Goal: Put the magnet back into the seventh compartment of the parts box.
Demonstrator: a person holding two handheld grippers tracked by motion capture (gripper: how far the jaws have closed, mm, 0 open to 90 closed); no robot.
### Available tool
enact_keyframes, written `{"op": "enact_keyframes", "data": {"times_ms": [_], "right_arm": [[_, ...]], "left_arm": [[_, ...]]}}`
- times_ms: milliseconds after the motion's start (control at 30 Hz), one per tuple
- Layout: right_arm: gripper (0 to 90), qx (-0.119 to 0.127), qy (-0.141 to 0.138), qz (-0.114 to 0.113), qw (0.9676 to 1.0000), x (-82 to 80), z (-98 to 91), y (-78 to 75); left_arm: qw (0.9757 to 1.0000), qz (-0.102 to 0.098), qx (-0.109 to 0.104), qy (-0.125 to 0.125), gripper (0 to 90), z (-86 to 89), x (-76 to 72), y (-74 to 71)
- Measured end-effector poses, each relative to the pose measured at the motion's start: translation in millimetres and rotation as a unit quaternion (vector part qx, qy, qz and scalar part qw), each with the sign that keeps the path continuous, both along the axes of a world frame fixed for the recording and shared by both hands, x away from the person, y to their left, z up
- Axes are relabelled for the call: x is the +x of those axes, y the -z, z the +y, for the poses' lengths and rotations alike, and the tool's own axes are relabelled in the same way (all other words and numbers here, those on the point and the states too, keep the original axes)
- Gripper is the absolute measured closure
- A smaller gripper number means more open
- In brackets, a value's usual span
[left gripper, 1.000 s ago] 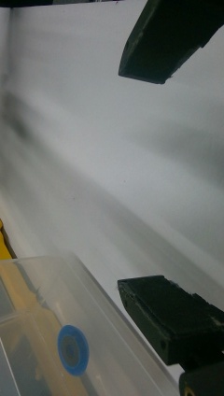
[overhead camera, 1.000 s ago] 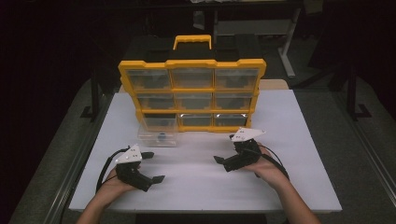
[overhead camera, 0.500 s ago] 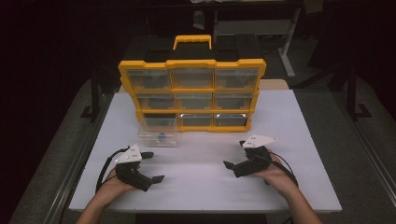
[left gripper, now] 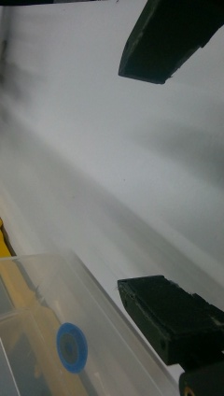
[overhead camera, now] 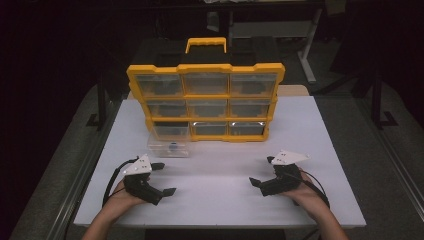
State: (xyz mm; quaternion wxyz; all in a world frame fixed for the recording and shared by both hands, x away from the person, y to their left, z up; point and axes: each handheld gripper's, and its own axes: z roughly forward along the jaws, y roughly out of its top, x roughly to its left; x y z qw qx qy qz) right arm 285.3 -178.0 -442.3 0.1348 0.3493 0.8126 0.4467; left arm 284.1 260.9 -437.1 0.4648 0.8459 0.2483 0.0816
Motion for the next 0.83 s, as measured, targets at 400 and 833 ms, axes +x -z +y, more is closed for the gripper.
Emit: {"op": "enact_keyframes", "data": {"times_ms": [400, 833], "right_arm": [[0.6, 0.0, 0.011, 0.001, 0.9999, -13.2, -16.7, 4.2], [0.6, -0.012, 0.014, 0.012, 0.9998, -21.1, -26.7, 12.0]], "left_arm": [[1.0, 0.003, 0.001, -0.001, 0.4, -0.1, -0.4, 0.8], [1.0, 0.003, 0.008, -0.002, 0.4, 0.1, 0.1, 2.5]]}}
